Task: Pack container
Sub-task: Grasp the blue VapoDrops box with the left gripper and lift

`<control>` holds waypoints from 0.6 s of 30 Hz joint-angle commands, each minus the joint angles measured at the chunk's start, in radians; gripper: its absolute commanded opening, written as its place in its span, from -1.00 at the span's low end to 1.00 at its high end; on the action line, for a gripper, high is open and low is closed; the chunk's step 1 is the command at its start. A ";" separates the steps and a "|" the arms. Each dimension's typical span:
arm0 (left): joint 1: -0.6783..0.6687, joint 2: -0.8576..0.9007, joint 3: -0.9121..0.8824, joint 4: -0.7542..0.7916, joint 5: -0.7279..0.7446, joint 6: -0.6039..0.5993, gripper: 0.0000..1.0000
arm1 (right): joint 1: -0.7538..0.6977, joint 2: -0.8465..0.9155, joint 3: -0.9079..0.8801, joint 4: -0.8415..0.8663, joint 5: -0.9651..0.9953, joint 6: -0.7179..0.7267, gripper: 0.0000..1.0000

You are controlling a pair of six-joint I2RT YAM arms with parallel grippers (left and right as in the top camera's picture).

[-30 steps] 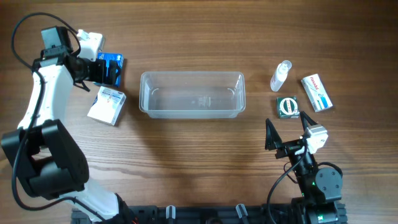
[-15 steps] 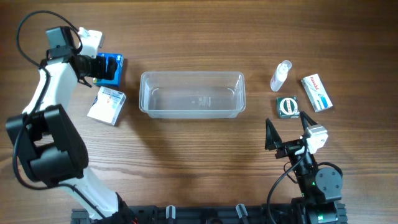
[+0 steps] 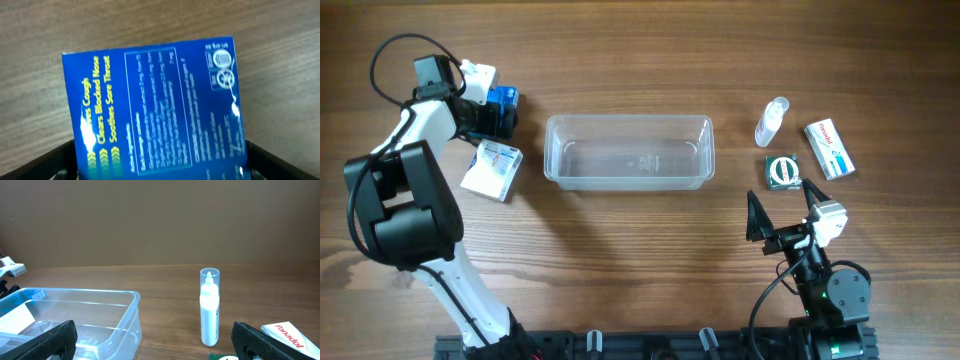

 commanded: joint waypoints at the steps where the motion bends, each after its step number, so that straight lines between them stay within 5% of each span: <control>1: -0.004 0.028 0.012 0.010 0.019 -0.005 0.99 | -0.006 -0.004 -0.002 0.004 -0.016 -0.018 0.99; 11: -0.009 0.028 0.012 -0.031 0.030 -0.005 0.98 | -0.006 -0.004 -0.002 0.004 -0.016 -0.018 1.00; 12: -0.009 0.028 0.012 -0.019 0.030 -0.005 0.85 | -0.006 -0.004 -0.002 0.004 -0.016 -0.018 0.99; 14: -0.009 0.028 0.012 0.003 0.030 -0.005 0.10 | -0.006 -0.004 -0.002 0.004 -0.016 -0.018 0.99; 18: -0.009 0.028 0.012 0.028 0.030 -0.005 0.06 | -0.006 -0.004 -0.002 0.004 -0.016 -0.018 0.99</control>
